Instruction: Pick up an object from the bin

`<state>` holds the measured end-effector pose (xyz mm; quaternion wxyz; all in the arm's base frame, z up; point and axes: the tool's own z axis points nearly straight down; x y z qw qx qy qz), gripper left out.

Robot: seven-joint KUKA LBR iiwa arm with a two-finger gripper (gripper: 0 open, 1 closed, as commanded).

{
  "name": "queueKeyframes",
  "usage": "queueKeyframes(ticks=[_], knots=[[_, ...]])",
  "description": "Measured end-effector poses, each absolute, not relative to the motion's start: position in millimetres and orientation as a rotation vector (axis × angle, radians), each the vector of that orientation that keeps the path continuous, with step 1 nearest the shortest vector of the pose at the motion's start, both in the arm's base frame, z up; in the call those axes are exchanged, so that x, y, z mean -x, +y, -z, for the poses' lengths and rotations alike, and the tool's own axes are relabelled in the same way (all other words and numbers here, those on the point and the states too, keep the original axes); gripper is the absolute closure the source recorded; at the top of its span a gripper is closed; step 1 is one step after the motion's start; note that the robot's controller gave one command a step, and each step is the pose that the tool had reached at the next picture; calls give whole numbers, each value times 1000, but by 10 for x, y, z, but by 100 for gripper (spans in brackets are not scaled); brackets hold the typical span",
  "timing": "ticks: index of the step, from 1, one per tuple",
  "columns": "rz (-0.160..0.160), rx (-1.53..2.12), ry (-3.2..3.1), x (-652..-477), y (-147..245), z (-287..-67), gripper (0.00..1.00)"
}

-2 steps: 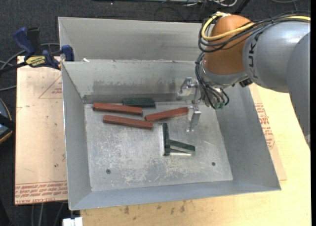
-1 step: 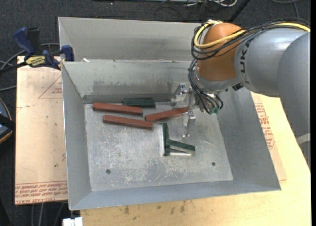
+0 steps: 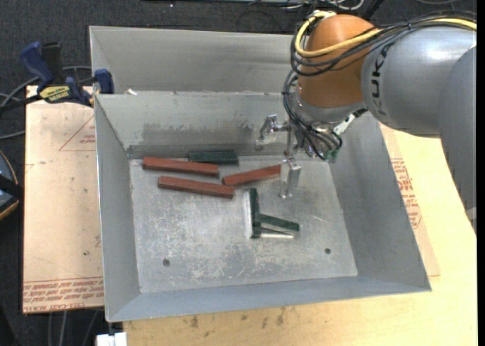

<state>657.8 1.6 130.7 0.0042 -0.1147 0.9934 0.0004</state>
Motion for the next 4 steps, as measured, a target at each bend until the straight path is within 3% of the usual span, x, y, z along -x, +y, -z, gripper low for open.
queueKeyframes(ticks=[1,2,3,4], knots=[[-5,370,3107,-6575,16,-711,0],[1,633,3057,-6609,-31,-766,100],[0,632,3057,-6608,-32,-765,100],[0,634,3071,-6619,-21,-1697,100]])
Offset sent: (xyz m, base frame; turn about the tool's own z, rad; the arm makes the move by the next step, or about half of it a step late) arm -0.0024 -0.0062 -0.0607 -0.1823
